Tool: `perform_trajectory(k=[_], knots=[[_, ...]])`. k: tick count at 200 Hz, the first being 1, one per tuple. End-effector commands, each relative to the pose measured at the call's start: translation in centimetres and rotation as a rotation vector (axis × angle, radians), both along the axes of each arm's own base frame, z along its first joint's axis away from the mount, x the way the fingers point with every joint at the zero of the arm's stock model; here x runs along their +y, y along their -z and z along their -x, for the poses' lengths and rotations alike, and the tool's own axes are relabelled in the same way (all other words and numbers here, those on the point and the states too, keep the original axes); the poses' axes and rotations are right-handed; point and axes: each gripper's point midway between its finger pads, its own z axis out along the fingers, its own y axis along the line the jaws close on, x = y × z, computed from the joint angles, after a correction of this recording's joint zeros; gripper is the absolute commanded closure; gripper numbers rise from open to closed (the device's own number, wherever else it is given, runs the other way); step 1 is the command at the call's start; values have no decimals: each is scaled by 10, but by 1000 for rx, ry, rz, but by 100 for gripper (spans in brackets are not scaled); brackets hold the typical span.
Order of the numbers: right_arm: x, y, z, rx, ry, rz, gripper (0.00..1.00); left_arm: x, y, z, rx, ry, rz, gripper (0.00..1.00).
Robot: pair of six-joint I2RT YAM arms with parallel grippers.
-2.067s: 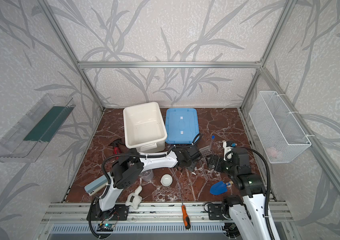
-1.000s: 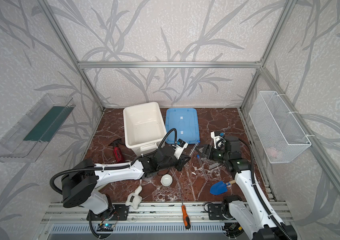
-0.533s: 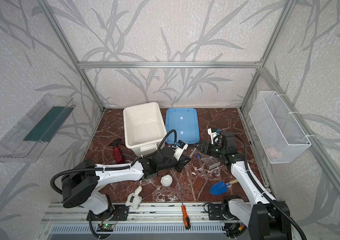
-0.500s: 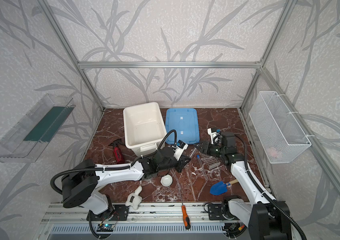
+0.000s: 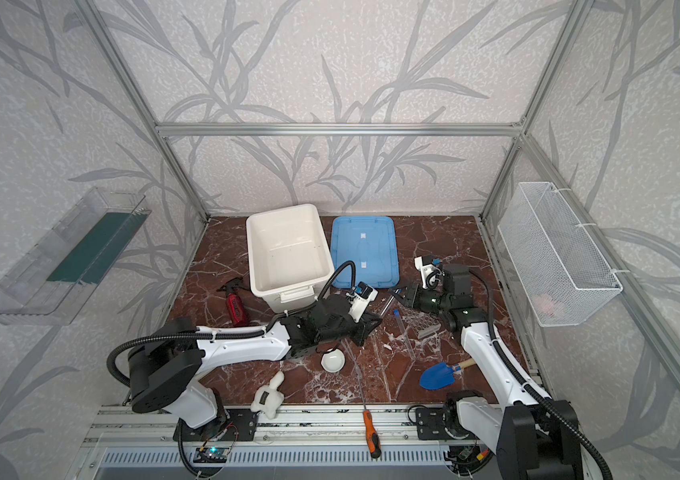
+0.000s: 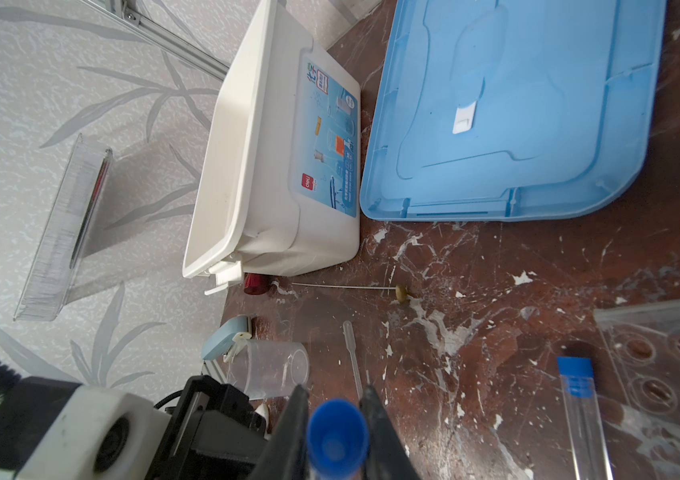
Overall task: Organize the chemistry lab equipment
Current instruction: 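Grasp the second tube's capped end with the right gripper while the left gripper opens, then carry the tube toward the rack with the right gripper while the left gripper draws back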
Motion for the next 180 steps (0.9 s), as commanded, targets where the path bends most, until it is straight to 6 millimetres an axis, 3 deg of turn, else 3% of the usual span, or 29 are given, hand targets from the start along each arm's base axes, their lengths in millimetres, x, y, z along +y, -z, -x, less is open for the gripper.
perform_trajectory(k=[1, 34, 64, 76, 98, 104, 127, 146, 180], knots=[[2, -2, 2, -17, -20, -15, 79, -8, -13, 0, -28, 22, 25, 83], [2, -3, 2, -23, -11, -19, 81, -8, -12, 1, -18, 21, 24, 77], [-1, -2, 2, -37, 6, 3, 82, -10, -15, -1, -2, 11, 44, 62], [-5, 0, 2, -45, 23, 29, 83, -11, -17, -2, 9, 3, 54, 48], [-17, 5, 4, -71, 71, 118, 83, -14, -20, -5, 57, -20, 61, 8], [-23, 6, 4, -85, 97, 156, 83, -15, -19, -6, 82, -37, 55, 2], [-49, 0, 8, -188, 199, 313, 83, -18, -16, -15, 188, -117, 52, 1], [-74, -9, 9, -287, 315, 417, 83, -10, -1, -25, 243, -222, 45, 1], [-116, -24, 13, -391, 515, 570, 82, -18, 14, -25, 293, -212, -20, 1]])
